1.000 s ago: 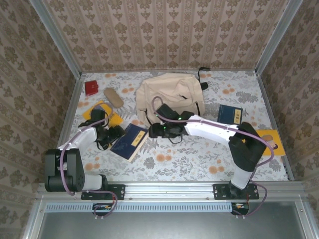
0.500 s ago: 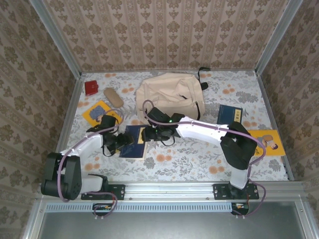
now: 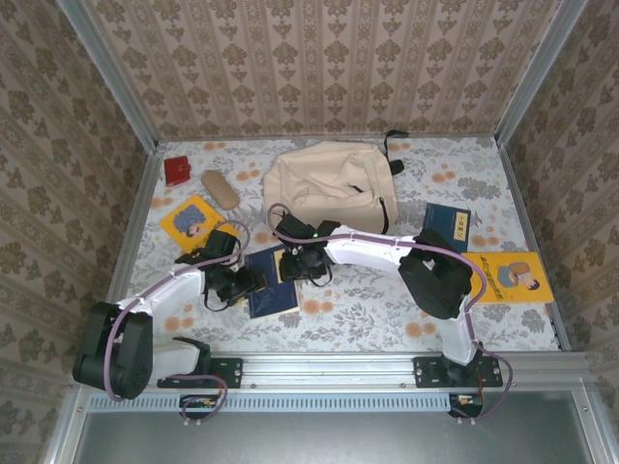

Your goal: Pack the student bag

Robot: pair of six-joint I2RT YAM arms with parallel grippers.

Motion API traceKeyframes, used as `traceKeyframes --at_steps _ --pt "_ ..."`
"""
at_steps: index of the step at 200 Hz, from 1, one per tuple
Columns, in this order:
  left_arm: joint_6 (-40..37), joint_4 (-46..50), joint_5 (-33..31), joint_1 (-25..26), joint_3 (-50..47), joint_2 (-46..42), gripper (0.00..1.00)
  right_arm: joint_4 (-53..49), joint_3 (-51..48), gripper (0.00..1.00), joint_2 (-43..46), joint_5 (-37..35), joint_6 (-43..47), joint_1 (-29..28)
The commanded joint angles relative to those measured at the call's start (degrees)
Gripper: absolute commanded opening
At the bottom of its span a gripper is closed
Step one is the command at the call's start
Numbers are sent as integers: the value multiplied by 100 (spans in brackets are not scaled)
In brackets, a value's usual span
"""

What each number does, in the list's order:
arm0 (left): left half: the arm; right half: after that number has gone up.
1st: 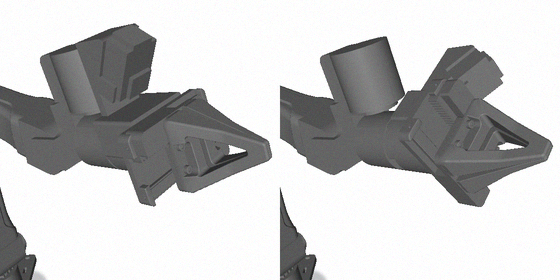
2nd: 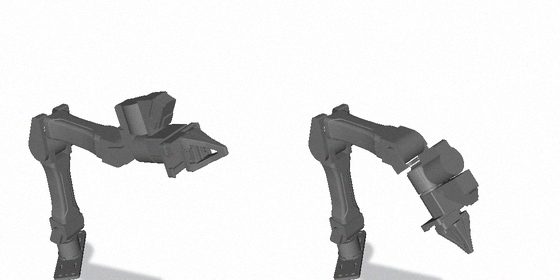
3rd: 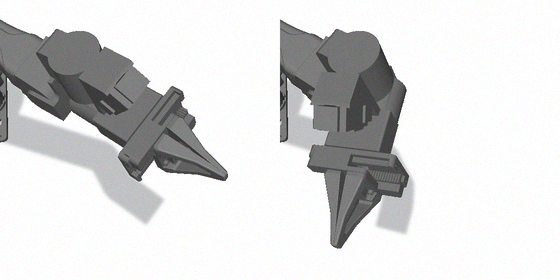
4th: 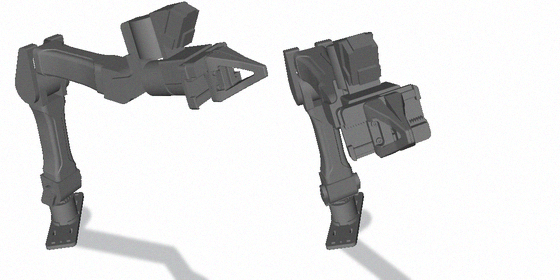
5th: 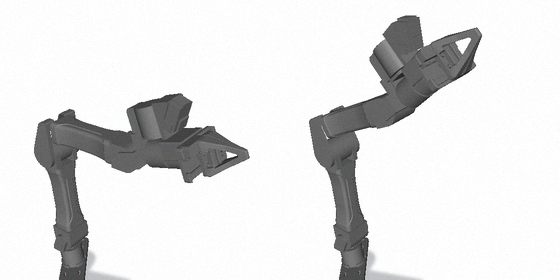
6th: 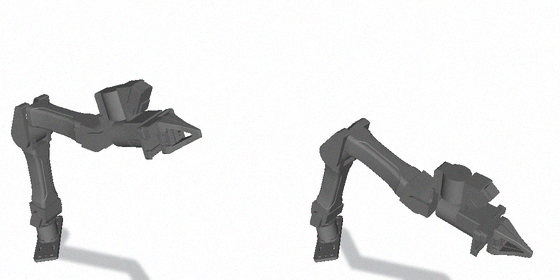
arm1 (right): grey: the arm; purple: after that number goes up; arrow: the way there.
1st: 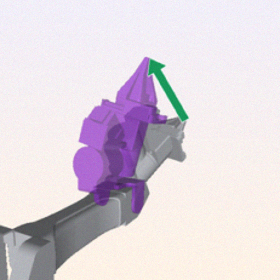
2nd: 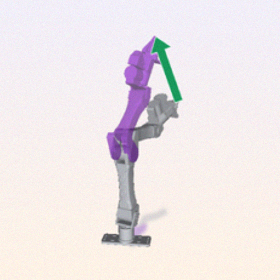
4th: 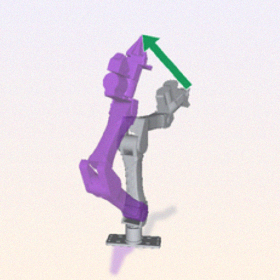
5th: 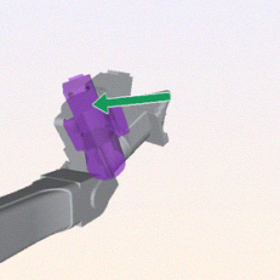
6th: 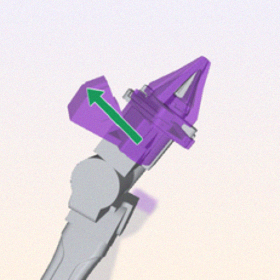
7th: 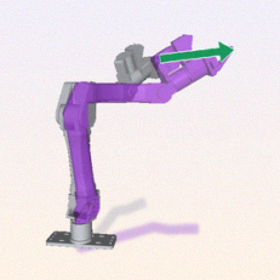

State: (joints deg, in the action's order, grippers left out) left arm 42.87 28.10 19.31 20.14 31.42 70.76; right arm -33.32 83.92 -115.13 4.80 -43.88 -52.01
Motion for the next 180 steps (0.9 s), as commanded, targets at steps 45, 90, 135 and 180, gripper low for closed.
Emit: traceKeyframes --at_steps 45,90,135,180 --pt "-194 262 86 -172 144 -10 55 -521 182 25 -578 -134 -88 103" --pt "-298 79 449 -186 154 159 55 -397 -50 18 -646 -52 -130 228" --pt "-347 -132 765 -185 231 428 55 -205 -151 16 -709 185 -171 288" --pt "-281 -437 1166 -177 281 475 49 -61 -249 16 -721 372 -209 328"
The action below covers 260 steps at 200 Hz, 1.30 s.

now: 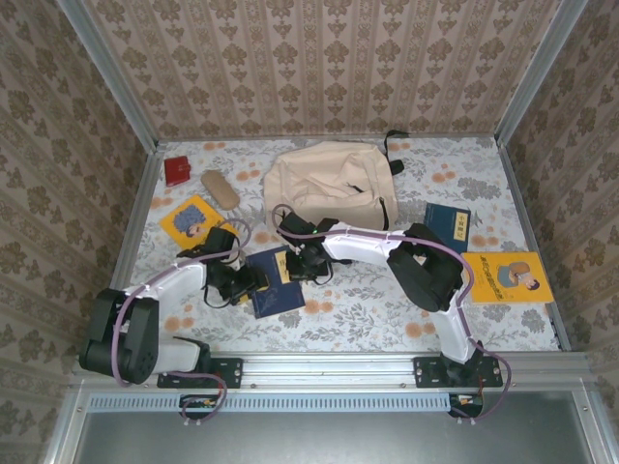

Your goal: Pack the student bag

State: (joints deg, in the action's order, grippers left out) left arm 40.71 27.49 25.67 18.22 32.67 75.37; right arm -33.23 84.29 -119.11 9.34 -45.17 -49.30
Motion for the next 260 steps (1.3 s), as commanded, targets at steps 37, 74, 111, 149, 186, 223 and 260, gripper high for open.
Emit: traceKeyframes --at_steps 37,74,111,149,186,223,260 --pt "222 -793 1068 -23 135 -388 47 21 -327 16 -315 6 -106 87" --pt "464 -1008 1362 -121 162 -562 45 29 -329 16 -314 24 -115 113" --pt "515 -1108 1327 -170 109 -352 38 59 -351 16 -315 50 -115 112" --pt "613 -1105 1160 -204 84 -251 19 119 -376 21 -202 126 -43 108" --pt "372 -77 117 -336 364 -767 4 355 -532 38 392 182 112 128" --pt "245 641 -278 -345 796 -1533 2 784 -936 61 1401 296 201 313" --pt "483 491 -313 -155 1308 -1962 1 1676 -1714 85 2599 520 74 692"
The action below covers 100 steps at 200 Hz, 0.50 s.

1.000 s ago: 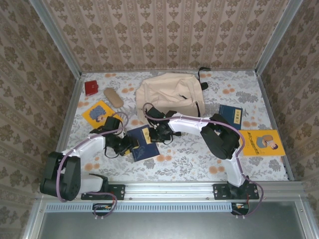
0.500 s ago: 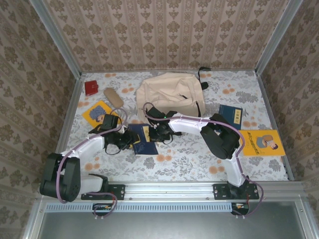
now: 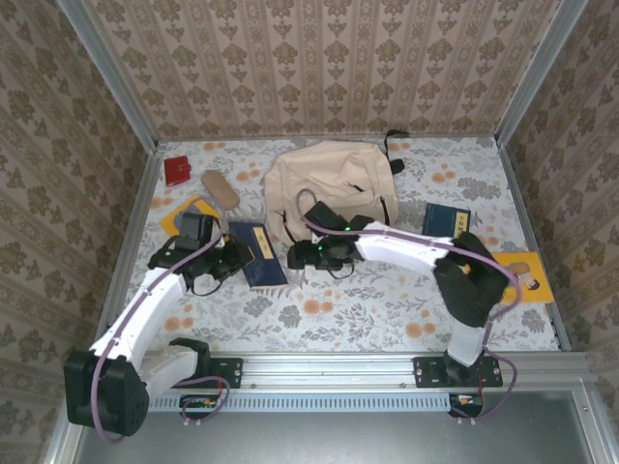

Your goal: Pack the student bag

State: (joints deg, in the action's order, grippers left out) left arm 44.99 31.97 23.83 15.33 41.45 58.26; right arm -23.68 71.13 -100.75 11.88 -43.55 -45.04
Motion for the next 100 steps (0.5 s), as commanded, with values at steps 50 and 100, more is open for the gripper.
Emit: traceKeyframes --at_steps 50,100 --pt "1293 -1816 136 511 852 -113 2 2301 -1211 100 1631 1202 -1213 908" --pt "2516 -3310 244 645 986 215 2 4232 -1643 100 1576 1723 -2851 1102"
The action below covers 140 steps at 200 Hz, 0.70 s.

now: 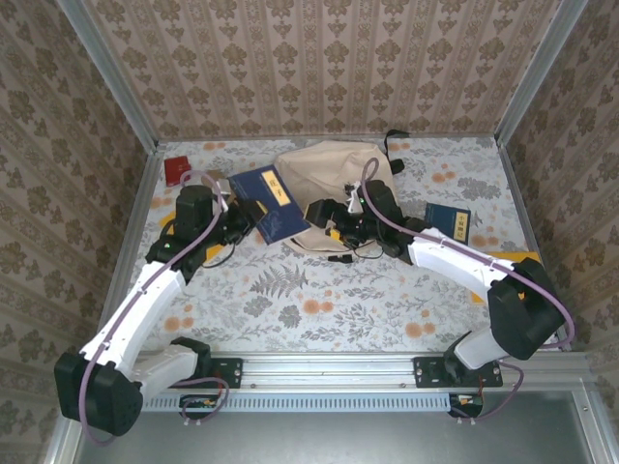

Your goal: Pack the student bag

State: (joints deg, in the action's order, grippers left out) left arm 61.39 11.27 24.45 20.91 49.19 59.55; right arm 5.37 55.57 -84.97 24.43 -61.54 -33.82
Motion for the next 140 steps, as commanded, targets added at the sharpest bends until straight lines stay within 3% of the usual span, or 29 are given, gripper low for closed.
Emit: traceKeyframes --at_steps 1,25,48,91,121,140 --pt "898 -1262 187 93 213 93 2 1375 -88 100 -11 476 -1092 -19" --pt "1259 -1727 168 189 169 219 2 2806 -158 99 -396 625 -2092 -69" --pt "1511 -1980 46 285 113 281 1 3483 -207 96 -606 499 -2675 -154" --pt "1996 -2508 1 326 -140 321 0 3771 -383 68 -591 -181 -3187 -281" --pt "2048 -2541 37 326 -199 316 0 4053 -520 55 -603 -452 -3431 -334" --pt "2021 -2400 128 326 -186 335 2 4137 -497 41 -592 -482 -3414 -335"
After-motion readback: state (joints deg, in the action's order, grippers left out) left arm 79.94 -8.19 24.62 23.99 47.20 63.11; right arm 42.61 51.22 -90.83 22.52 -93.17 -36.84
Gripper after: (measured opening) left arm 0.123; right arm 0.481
